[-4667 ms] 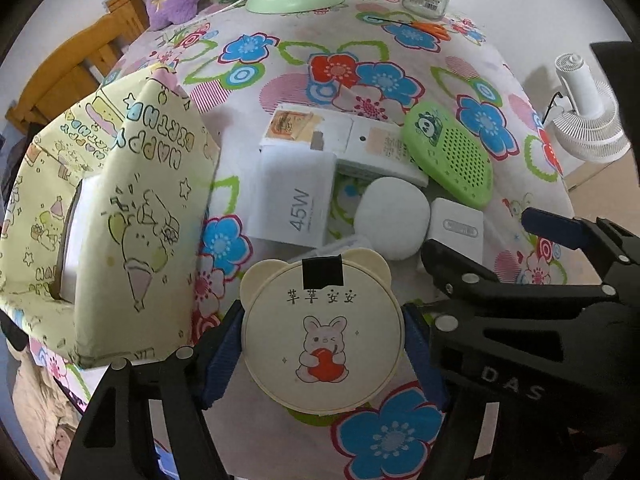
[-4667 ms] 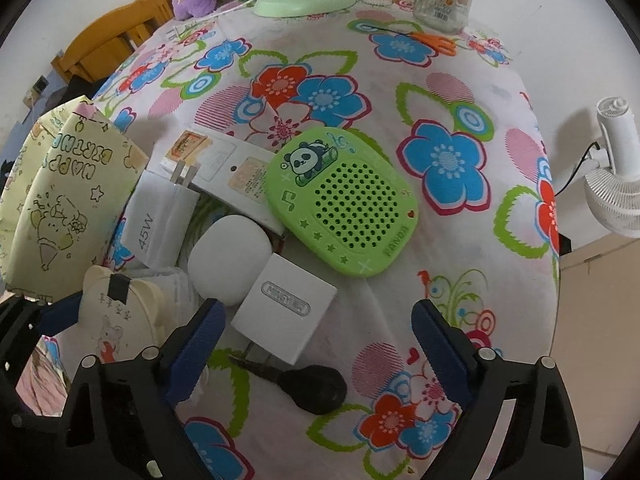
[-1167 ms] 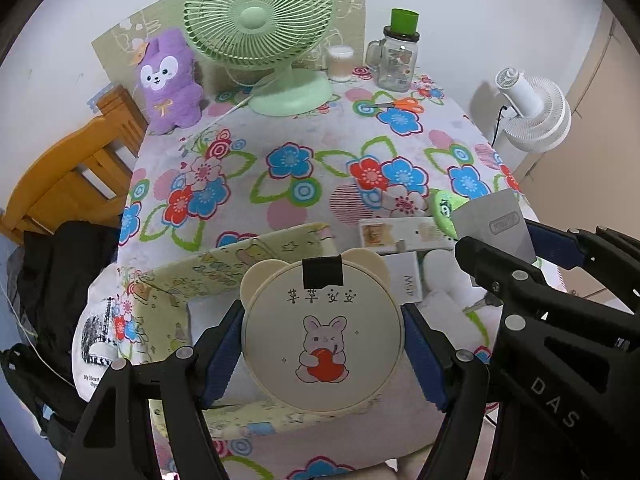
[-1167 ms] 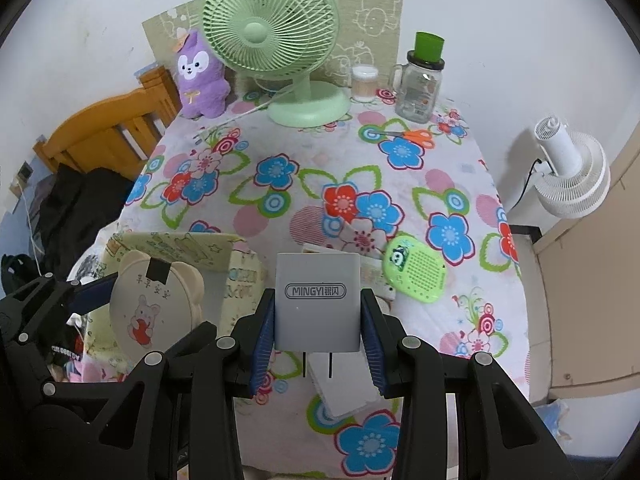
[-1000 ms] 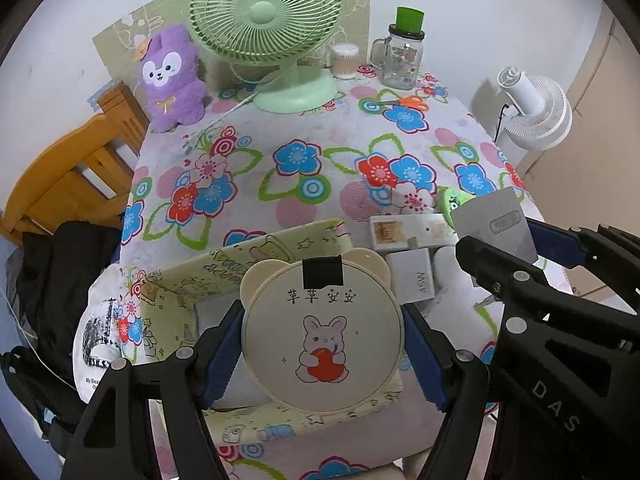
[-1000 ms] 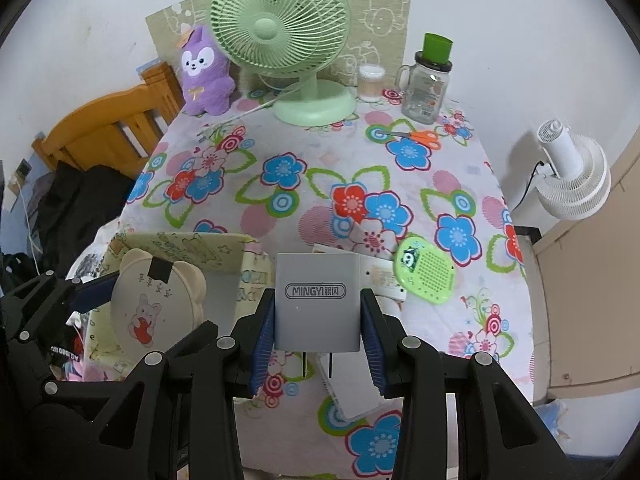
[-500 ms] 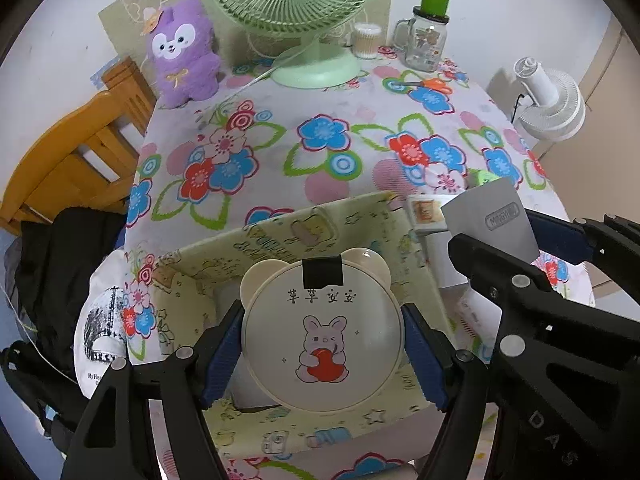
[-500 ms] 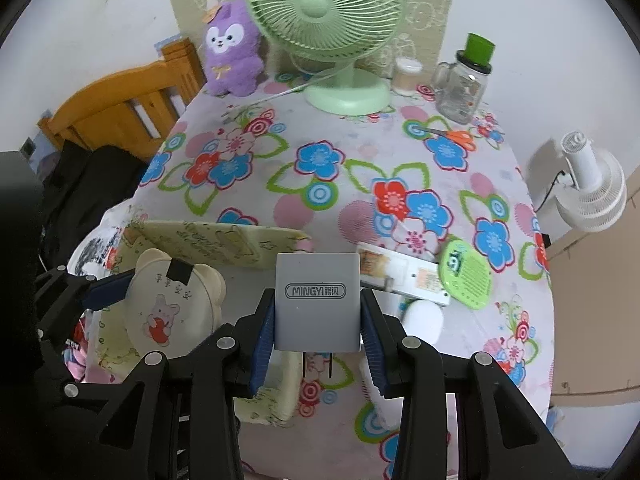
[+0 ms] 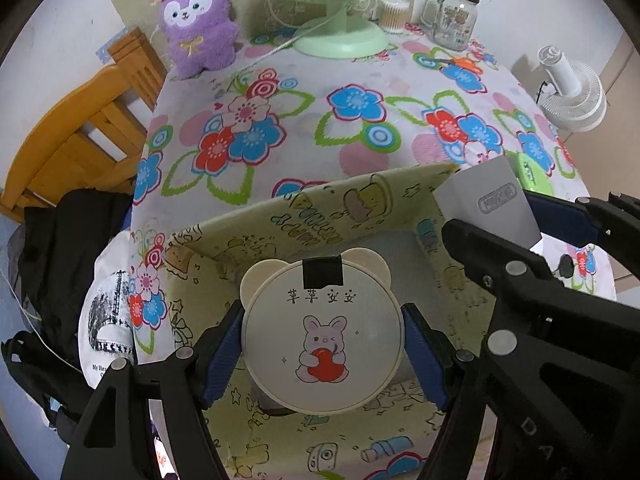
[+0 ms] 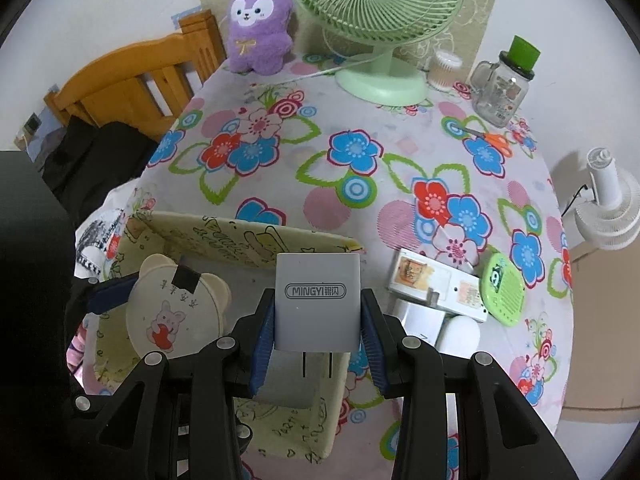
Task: Organize rigid objects
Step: 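Open the left gripper over the yellow box while the right gripper releases the charger inside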
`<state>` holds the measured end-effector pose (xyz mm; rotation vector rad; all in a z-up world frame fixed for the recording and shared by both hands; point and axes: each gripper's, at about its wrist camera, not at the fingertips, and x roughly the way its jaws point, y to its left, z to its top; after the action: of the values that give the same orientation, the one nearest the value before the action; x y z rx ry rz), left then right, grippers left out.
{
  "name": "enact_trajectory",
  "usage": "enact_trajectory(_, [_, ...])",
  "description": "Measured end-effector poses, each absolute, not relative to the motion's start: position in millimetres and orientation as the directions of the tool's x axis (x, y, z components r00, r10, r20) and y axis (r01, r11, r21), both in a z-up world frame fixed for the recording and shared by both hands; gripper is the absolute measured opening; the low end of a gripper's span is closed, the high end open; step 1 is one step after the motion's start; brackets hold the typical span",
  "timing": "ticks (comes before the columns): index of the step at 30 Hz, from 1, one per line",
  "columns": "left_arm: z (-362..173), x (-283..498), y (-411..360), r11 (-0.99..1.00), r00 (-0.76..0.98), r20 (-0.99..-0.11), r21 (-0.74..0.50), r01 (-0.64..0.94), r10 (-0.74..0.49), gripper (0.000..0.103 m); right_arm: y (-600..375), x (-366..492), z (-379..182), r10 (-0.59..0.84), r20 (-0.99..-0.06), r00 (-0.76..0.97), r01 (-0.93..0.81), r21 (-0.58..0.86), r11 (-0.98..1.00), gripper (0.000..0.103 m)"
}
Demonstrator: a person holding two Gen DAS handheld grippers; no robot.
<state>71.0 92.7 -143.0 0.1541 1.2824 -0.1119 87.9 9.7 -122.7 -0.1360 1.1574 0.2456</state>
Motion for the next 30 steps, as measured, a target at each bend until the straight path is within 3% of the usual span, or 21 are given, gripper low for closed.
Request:
enact_trajectory(9, [-161, 78, 101, 0.985, 0.235, -0.972, 0.049, 0.163, 0.010, 0.078, 20, 98, -136, 0.088, -0.921, 0.379, -0.271, -0.020, 0.962, 0.043])
enact_trajectory(12, [-162, 79, 103, 0.985, 0.229, -0.973, 0.045, 0.166, 0.006, 0.087, 21, 100, -138, 0.091, -0.922, 0.376, -0.268, -0.014, 0.963, 0.045])
enact_trajectory(14, [-159, 78, 103, 0.985, 0.243, -0.970, 0.047, 0.168, 0.005, 0.091, 22, 100, -137, 0.092, -0.921, 0.379, -0.264, -0.012, 0.964, 0.048])
enact_trajectory(16, [-158, 78, 103, 0.984, 0.247, -0.969, 0.049, 0.170, 0.006, 0.095, 22, 99, -137, 0.073, -0.920, 0.384, -0.259, -0.031, 0.965, 0.068])
enact_trajectory(19, [-156, 77, 103, 0.984, 0.249, -0.968, 0.045, 0.173, 0.000, 0.097, 22, 96, -134, 0.051, -0.913, 0.404, -0.256, -0.059, 0.965, 0.083])
enact_trajectory(30, [-147, 65, 94, 0.979, 0.272, -0.962, 0.064, 0.192, 0.010, 0.100, 11, 81, -130, 0.056, -0.916, 0.398, -0.244, -0.047, 0.969, 0.087])
